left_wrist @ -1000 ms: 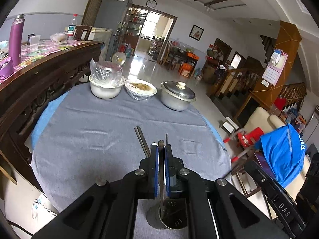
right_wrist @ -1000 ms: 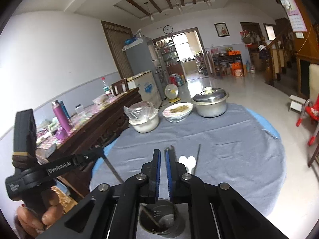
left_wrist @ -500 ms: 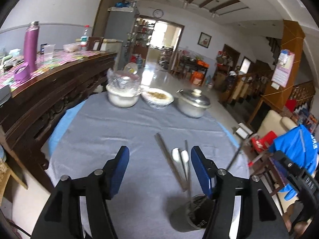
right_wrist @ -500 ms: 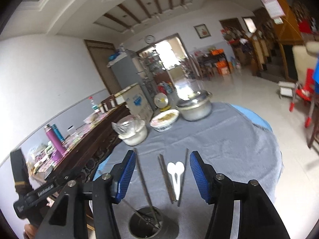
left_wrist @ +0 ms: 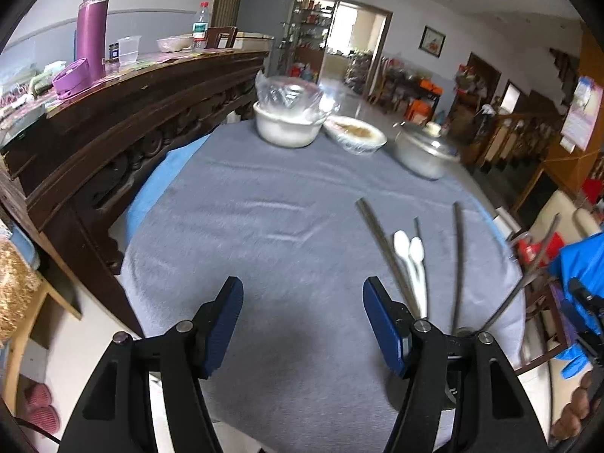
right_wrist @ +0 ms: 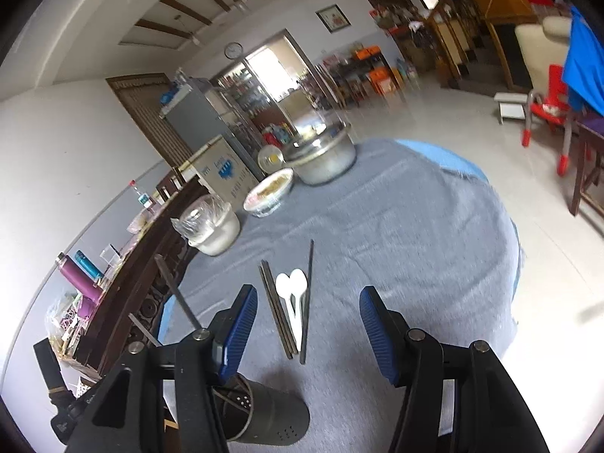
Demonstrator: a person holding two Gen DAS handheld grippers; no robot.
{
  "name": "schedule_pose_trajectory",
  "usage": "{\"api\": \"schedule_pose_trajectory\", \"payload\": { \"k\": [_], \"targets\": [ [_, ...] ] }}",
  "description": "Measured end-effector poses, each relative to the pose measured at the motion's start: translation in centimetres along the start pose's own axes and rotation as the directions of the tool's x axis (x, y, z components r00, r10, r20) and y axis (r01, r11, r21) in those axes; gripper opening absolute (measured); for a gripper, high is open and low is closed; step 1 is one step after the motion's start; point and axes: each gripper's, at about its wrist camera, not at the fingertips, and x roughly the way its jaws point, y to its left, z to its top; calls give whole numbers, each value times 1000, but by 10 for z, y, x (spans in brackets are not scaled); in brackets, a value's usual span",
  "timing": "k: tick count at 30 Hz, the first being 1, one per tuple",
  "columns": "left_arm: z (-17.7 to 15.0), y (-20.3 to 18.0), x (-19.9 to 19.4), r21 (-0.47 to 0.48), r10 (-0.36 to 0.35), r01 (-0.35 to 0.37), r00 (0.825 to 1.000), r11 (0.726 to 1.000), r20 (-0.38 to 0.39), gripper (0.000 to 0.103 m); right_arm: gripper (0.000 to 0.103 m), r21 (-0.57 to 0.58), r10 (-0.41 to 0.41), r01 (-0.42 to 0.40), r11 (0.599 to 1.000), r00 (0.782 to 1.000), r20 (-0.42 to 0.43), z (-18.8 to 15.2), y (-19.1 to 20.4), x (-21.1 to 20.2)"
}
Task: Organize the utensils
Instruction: 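Move both tools over the white spoons and remaining chopsticks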
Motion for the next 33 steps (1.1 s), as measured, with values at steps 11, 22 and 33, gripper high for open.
{"api": "schedule_pose_trajectory", "payload": {
  "k": [11, 22, 33],
  "targets": [
    [-6, 0, -3, 53, 100, -101, 995, 993, 31, 67, 60, -24, -11, 10, 1000, 999, -42, -9, 7, 9],
    [-5, 2, -1, 70, 129, -132, 991, 989, 38, 67, 60, -56, -20, 16, 998, 998, -64, -16, 20, 17],
    [-8, 7, 18, 79, 184, -182, 983, 980, -12, 67, 60, -58, -37, 30, 998, 993, -113, -23, 20, 36]
  ]
}}
